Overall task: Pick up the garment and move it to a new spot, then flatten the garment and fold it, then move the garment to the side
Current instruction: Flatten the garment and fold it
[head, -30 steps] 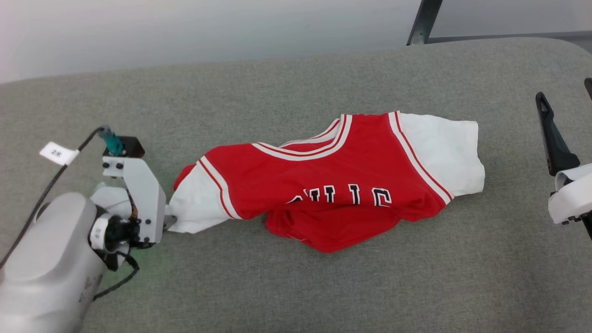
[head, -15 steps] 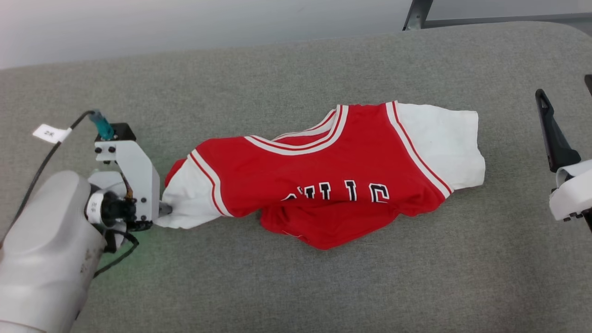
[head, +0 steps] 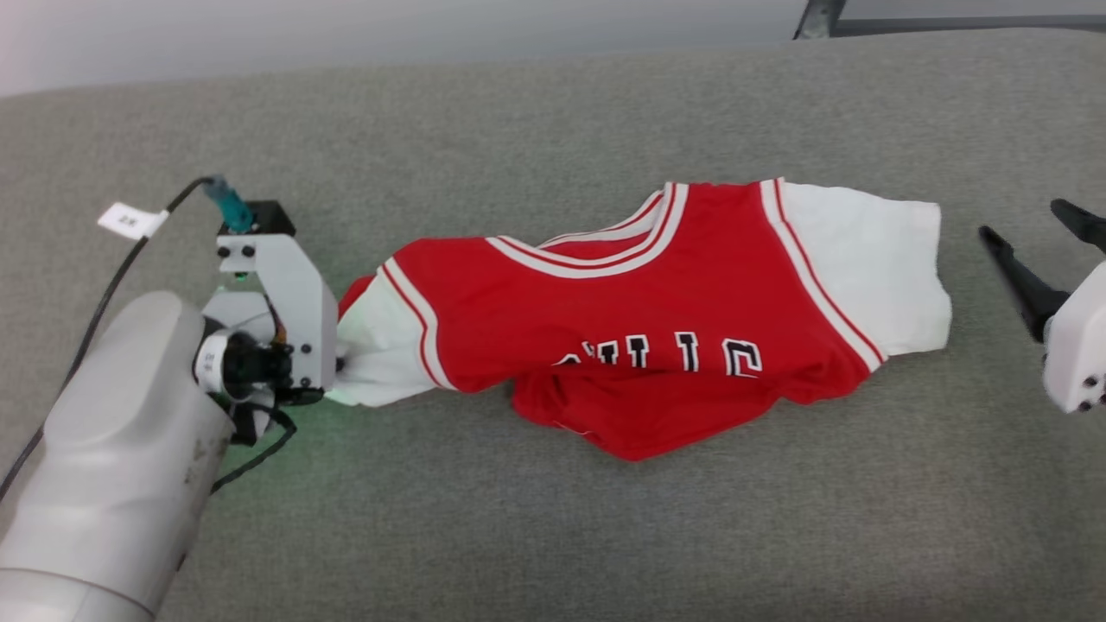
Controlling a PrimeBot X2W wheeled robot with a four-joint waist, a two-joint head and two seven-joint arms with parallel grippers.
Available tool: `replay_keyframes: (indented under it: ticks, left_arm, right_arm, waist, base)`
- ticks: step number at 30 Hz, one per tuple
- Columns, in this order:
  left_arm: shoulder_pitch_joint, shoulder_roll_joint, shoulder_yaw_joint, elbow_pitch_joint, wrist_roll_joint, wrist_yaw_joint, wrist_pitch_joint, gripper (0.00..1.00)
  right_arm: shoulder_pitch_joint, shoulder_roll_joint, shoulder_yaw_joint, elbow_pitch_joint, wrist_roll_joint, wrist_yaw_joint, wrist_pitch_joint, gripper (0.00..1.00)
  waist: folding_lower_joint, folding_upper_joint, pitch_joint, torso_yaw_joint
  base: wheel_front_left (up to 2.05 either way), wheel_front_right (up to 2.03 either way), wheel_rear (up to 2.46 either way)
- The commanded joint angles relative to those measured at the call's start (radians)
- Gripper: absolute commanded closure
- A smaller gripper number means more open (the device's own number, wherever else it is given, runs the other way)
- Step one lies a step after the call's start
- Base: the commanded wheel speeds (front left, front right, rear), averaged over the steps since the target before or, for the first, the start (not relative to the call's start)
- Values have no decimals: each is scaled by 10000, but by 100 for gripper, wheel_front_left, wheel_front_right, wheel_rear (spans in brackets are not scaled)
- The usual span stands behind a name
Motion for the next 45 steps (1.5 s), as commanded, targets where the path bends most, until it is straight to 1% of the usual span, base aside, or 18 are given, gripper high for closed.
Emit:
replay_keyframes:
  ticks: [1,4,8,10,17,23,26,32,33,34,41,45]
  left_arm:
    - [184,-475,-208,97,36,-122,-138,100]
    - [54,-664,-280,13,50,-200,-279,100]
    - [-147,-944,-426,-62,136,-314,-383,100]
    - [-212,-1009,-464,-76,136,-363,-419,100]
    - [-541,-1298,-640,-105,211,-578,-622,100]
    - [-714,-1522,-732,55,170,-701,-773,100]
    - [-786,-1545,-762,224,145,-731,-804,100]
    - [-966,-1540,-761,562,97,-810,-873,100]
    - [-1001,-1553,-755,613,86,-820,-896,100]
    - [-1024,-1565,-757,655,93,-817,-926,100]
    - [-1176,-1521,-719,1043,7,-872,-1021,100]
    - [-1503,-1393,-626,1125,3,-879,-1087,100]
  right_arm:
    - [-380,-246,188,284,420,-10,509,0]
    - [-891,-479,356,869,1012,-10,1386,0]
    - [-1531,-714,555,1585,1509,-10,2175,0]
    - [-1680,-737,590,1765,1606,-10,2320,0]
    - [-2593,-784,618,3151,1941,-10,3106,0]
    - [-3111,-481,460,4344,2099,-10,3721,0]
    - [-3240,-174,338,4943,2256,-7,4087,0]
    - [-3268,253,352,5984,2064,-4,4988,0]
    - [-3291,293,354,6110,2052,-4,5155,69]
    - [-3263,307,453,6150,2026,-4,5320,100]
    - [-3719,337,238,6219,1837,-3,5126,100]
    - [-4033,392,118,5894,1889,-3,4623,100]
  waist:
    - [0,0,232,256]
    - [0,0,414,487]
    - [0,0,673,832]
    - [0,0,738,913]
    - [0,0,1194,1367]
    - [0,0,1498,1667]
    - [0,0,1583,1767]
    - [0,0,1600,1841]
    - [0,0,1591,1840]
    - [0,0,1576,1836]
    - [0,0,1222,1666]
    - [0,0,812,1531]
  base:
    - [0,0,0]
    - [0,0,0]
    - [0,0,0]
    - [0,0,0]
    - [0,0,0]
    - [0,0,0]
    - [0,0,0]
    - [0,0,0]
    - [0,0,0]
    - [0,0,0]
    - [0,0,0]
    - [0,0,0]
